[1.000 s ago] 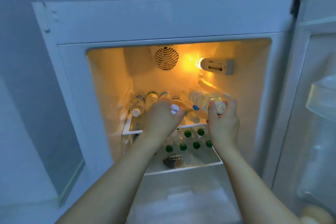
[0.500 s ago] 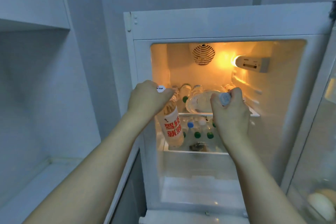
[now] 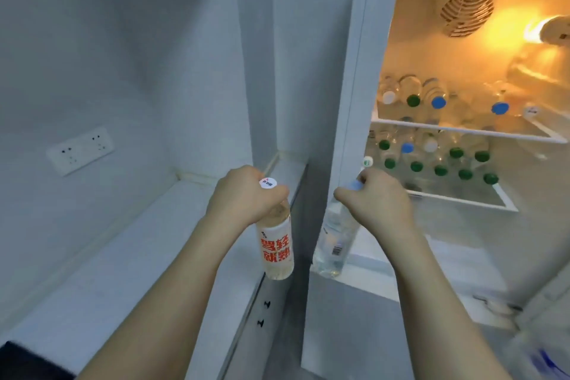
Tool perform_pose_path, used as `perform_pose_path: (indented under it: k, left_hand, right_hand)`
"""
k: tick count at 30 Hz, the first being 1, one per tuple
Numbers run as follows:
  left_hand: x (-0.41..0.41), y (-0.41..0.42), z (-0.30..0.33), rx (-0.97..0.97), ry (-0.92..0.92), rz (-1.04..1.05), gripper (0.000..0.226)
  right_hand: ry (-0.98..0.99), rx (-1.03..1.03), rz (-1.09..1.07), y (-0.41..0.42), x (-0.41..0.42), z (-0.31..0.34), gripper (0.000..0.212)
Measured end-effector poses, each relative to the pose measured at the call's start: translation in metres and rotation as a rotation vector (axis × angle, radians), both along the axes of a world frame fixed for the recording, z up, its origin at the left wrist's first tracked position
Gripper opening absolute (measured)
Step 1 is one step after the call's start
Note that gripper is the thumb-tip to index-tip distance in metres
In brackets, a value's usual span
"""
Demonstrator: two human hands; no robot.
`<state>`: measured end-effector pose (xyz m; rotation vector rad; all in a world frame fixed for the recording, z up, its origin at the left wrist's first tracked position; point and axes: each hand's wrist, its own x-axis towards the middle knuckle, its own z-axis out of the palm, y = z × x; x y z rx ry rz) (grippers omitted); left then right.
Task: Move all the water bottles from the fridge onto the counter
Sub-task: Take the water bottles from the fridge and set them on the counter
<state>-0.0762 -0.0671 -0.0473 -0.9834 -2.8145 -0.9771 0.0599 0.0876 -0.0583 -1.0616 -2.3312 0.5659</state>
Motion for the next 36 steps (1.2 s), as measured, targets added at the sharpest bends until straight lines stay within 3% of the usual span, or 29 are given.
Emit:
perform_pose_path:
  k: [7,13,26,36]
  left_hand:
    - [-0.004,-0.1,-0.099,-0.048,-0.114,0.156,0.039]
    - [0.012,-0.156,-0.144,-0.088,-0.177,0.297,0.037]
    - [0.09,-0.234,-0.162,0.065,-0.283,0.662,0.038]
    - [0.191,-0.359,-0.143,0.089,-0.25,1.007,0.034]
  right_hand:
    - [-0.162,-0.152,0.157,-0.085,-0.022,-0.07,0.027]
    - [-0.243,-0.195,0.348,-0.123,-0.031,-0.093,0.027]
    - [-0.419,-0.264,0.828,-0.184,-0.043,-0.137,0.02]
    - [-0.406,-0.176,1.22,-0.317,-0.016,-0.121,0.021]
